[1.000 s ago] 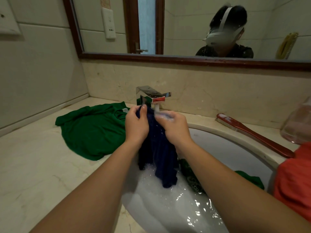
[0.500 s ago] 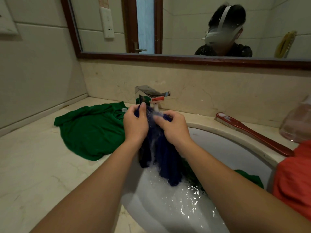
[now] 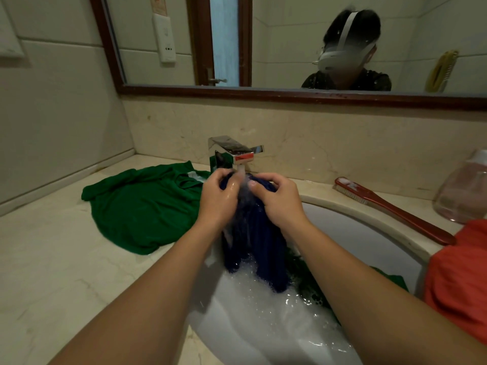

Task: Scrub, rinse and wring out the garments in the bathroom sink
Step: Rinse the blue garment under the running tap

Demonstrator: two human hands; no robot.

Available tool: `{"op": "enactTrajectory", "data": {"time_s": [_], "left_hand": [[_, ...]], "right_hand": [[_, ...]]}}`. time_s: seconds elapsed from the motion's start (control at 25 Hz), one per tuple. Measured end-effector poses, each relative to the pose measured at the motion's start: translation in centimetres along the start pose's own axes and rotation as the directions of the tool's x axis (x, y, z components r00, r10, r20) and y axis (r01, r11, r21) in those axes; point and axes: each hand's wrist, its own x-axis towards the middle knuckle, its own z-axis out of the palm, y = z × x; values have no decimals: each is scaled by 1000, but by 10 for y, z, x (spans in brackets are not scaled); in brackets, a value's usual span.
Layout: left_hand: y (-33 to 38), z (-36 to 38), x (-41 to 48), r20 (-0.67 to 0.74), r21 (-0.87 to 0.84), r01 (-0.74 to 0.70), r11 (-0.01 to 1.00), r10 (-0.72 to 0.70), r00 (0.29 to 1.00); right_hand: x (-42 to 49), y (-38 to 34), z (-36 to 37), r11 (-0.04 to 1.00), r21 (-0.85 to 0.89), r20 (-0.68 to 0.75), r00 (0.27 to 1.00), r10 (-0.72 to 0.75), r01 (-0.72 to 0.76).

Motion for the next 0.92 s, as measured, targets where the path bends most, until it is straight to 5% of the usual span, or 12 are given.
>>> {"op": "enactTrajectory", "data": {"time_s": [0.2,0.92], "left_hand": [[7,-7,4,-180,-112,-45,993,24,983],[7,-2,2,-57,-156,51,986,-60,997]], "right_hand": [[-9,-5,14,995,4,144,984,-102,102],[-6,-6,6,993,-42,47,993,-108,110]]}}
